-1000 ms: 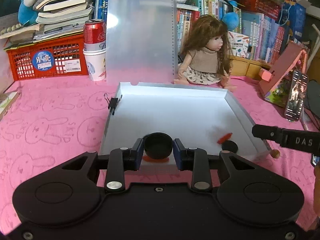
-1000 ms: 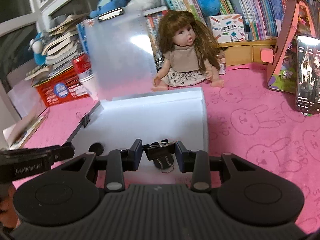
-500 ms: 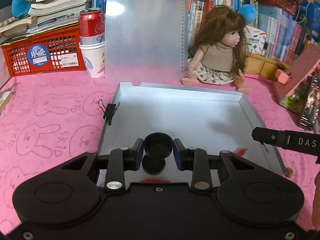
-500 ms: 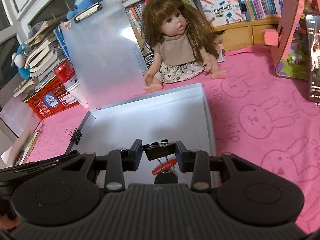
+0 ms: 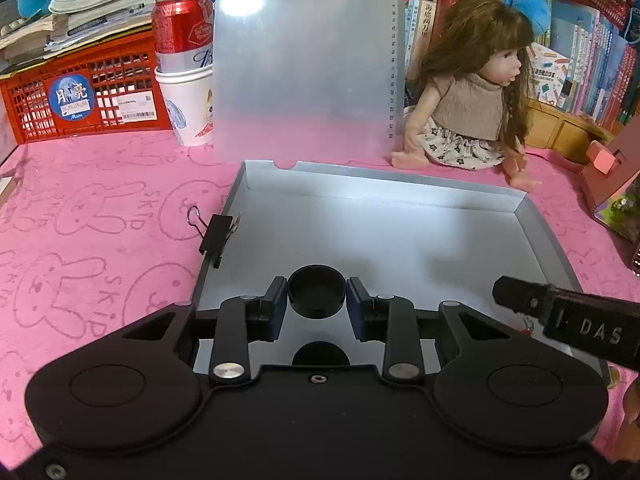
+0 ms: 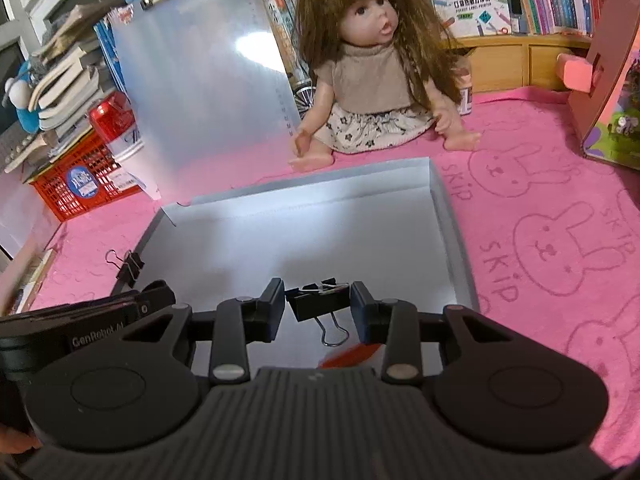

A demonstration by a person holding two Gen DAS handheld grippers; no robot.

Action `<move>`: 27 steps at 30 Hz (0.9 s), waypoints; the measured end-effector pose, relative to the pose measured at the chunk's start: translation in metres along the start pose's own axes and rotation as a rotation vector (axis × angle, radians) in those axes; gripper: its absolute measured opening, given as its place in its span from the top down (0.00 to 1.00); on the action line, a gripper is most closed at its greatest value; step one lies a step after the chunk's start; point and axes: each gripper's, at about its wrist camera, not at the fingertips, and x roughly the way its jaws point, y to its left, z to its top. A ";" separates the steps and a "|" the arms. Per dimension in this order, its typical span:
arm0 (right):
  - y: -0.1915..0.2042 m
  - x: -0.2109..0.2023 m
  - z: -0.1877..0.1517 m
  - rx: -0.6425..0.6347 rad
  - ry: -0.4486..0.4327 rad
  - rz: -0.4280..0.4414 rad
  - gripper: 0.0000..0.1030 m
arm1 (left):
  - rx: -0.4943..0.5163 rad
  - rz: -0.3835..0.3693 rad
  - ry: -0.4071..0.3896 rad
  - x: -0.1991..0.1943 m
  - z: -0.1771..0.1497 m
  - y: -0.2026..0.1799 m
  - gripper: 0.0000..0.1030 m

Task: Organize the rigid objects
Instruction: 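Open the left tool to drop the black cup while the right tool releases the binder clip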

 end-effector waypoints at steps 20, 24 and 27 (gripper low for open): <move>-0.004 0.020 -0.010 -0.057 -0.032 -0.038 0.60 | 0.065 0.015 0.011 0.021 -0.015 -0.009 0.70; -0.001 0.018 -0.013 -0.071 -0.018 -0.040 0.64 | 0.072 0.011 0.011 0.019 -0.017 -0.008 0.70; 0.003 0.015 -0.016 -0.107 -0.016 -0.059 0.65 | 0.083 0.008 0.010 0.016 -0.021 -0.009 0.70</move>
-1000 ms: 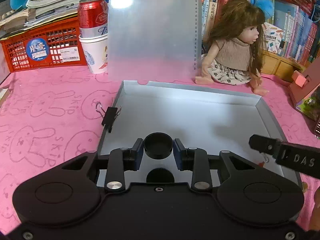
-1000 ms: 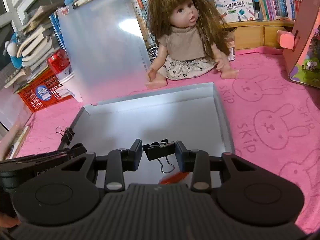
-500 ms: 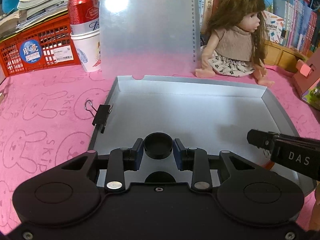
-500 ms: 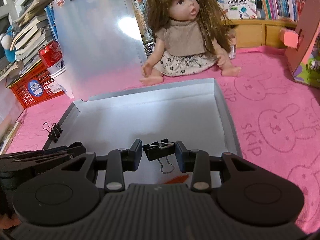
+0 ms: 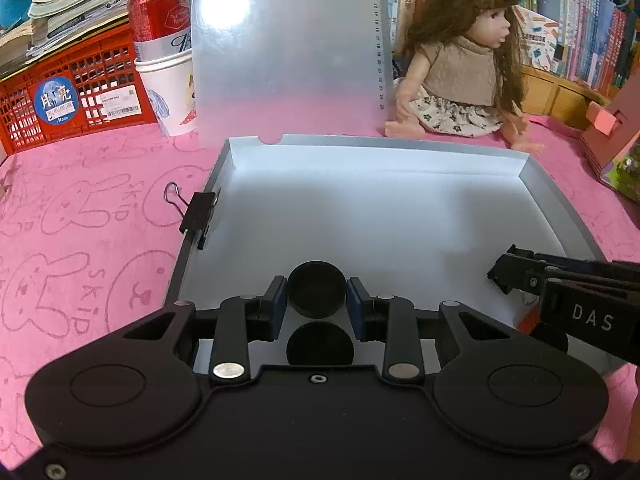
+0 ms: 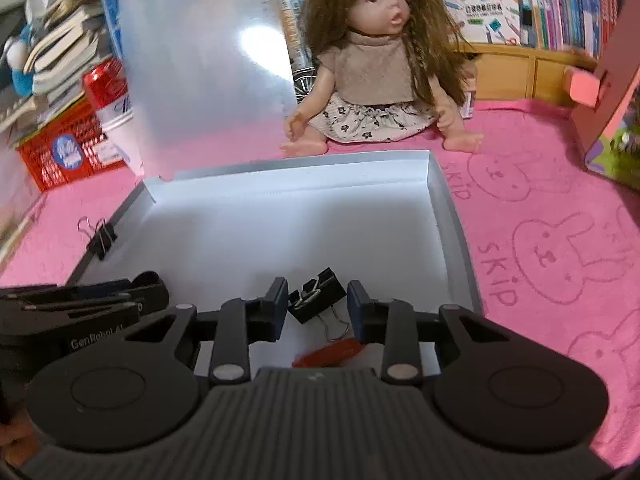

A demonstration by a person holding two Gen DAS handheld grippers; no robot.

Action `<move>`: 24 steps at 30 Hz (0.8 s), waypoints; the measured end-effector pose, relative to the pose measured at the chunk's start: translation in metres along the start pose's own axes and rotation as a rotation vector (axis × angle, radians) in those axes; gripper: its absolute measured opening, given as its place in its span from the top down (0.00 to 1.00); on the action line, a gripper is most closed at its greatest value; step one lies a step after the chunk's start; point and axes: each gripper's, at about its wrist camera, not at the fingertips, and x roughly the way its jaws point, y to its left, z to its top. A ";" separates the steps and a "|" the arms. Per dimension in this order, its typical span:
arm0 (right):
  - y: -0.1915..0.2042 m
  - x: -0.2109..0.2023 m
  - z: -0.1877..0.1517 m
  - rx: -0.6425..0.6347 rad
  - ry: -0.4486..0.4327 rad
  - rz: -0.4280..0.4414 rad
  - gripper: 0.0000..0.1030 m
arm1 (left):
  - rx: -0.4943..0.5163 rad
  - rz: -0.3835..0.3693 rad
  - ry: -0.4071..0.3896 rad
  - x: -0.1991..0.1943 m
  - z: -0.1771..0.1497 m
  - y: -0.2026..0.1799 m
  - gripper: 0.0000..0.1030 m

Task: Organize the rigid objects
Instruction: 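Open the left tool to drop the black cup while the right tool releases the binder clip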

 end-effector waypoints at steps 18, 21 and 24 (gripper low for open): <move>-0.017 -0.014 -0.006 0.118 0.058 0.067 0.67 | -0.004 -0.014 -0.005 -0.014 -0.006 0.005 0.60; -0.016 -0.016 -0.006 0.112 0.056 0.069 0.58 | -0.007 -0.014 -0.009 -0.017 -0.006 0.005 0.57; -0.017 -0.021 -0.006 0.118 0.038 0.077 0.47 | -0.005 -0.013 -0.016 -0.021 -0.007 0.005 0.51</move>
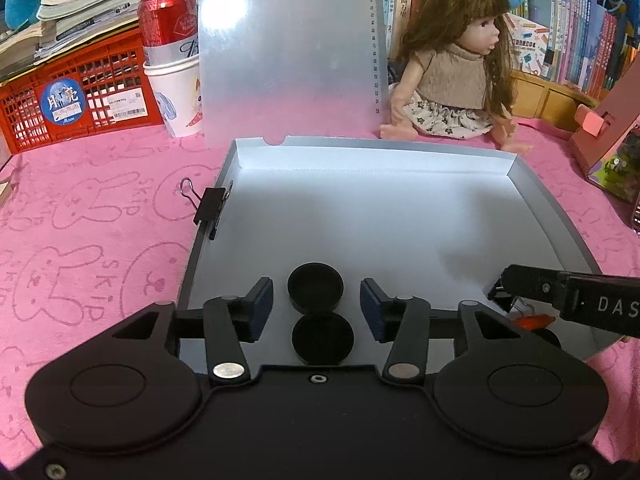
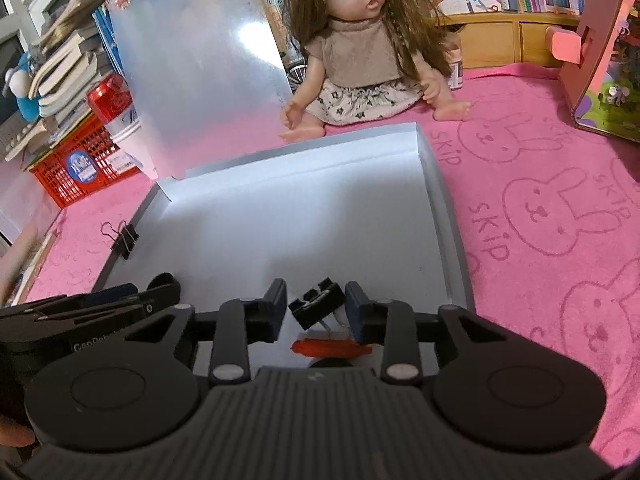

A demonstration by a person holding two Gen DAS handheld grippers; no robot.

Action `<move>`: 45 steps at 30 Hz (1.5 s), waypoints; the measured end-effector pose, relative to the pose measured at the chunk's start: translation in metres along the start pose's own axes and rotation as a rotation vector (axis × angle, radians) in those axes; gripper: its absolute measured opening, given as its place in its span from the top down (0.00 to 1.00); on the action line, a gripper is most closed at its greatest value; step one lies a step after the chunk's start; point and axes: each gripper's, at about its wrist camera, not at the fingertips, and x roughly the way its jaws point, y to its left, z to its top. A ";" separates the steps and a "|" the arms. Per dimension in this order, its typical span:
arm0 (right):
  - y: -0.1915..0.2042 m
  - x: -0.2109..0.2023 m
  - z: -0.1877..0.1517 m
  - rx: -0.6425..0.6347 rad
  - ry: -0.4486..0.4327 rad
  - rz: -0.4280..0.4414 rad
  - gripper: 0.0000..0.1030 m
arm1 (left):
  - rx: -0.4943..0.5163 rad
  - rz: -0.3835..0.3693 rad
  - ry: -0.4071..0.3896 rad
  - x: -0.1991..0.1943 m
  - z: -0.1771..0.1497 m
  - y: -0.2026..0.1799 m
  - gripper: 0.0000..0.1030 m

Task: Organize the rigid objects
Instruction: 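Open the left tool to drop the black cup while the right tool releases the binder clip, then withdraw both tools from the box toward the remaining items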

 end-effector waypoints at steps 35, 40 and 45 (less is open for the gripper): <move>0.033 -0.110 -0.085 -0.345 -0.220 0.103 0.09 | 0.022 -0.042 -0.116 -0.115 -0.091 0.011 0.23; 0.038 -0.118 -0.100 -0.390 -0.234 0.112 0.07 | 0.018 -0.033 -0.128 -0.124 -0.103 0.014 0.23; 0.040 -0.121 -0.114 -0.434 -0.234 0.111 0.07 | 0.010 -0.031 -0.131 -0.130 -0.113 0.018 0.23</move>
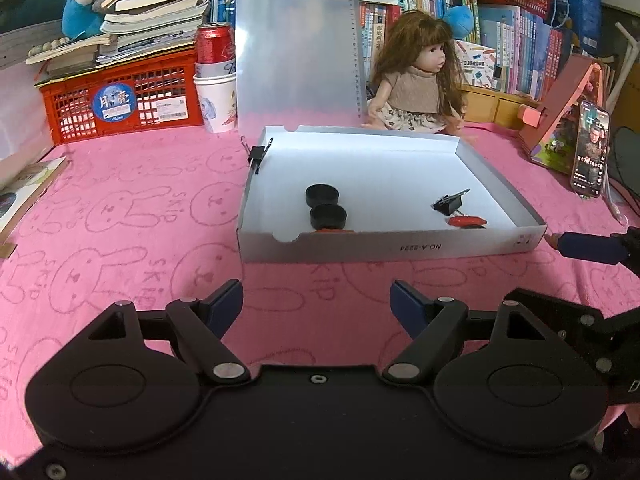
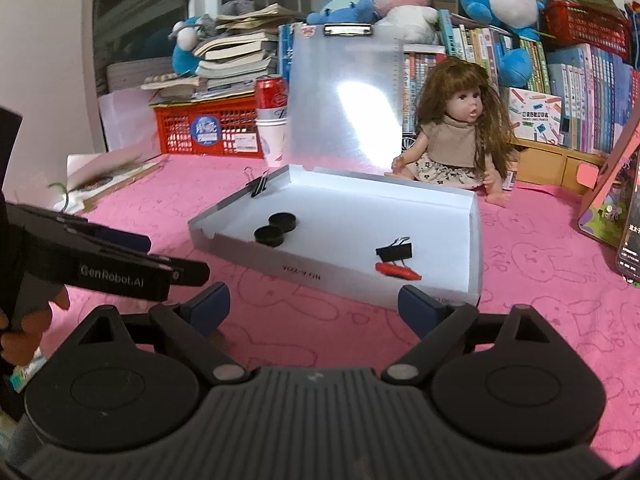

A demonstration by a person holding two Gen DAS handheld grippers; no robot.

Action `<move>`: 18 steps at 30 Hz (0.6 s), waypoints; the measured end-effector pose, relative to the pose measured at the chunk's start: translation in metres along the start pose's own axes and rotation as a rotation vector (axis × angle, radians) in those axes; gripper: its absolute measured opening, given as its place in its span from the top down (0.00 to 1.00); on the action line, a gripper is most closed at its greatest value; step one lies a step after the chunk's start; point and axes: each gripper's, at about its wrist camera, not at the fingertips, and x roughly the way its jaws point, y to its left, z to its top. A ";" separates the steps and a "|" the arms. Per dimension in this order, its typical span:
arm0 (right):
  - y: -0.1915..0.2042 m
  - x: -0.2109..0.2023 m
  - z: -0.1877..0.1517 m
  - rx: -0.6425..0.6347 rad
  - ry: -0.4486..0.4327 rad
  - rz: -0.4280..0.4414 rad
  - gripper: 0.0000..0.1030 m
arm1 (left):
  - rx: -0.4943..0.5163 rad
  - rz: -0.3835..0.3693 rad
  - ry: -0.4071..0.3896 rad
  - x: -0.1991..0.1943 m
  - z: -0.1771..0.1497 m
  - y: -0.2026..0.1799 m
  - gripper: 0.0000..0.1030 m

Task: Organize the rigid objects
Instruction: 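Withdraw both tools from the box toward the remaining items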

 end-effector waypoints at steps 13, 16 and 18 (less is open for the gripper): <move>0.022 -0.009 -0.025 -0.148 0.001 0.002 0.06 | -0.005 0.039 -0.038 -0.021 -0.029 0.016 0.22; 0.029 -0.008 -0.028 -0.179 0.010 0.027 0.09 | -0.015 0.043 -0.019 -0.022 -0.038 0.020 0.22; 0.034 -0.008 -0.031 -0.207 0.015 0.032 0.14 | -0.022 0.046 -0.009 -0.021 -0.043 0.022 0.22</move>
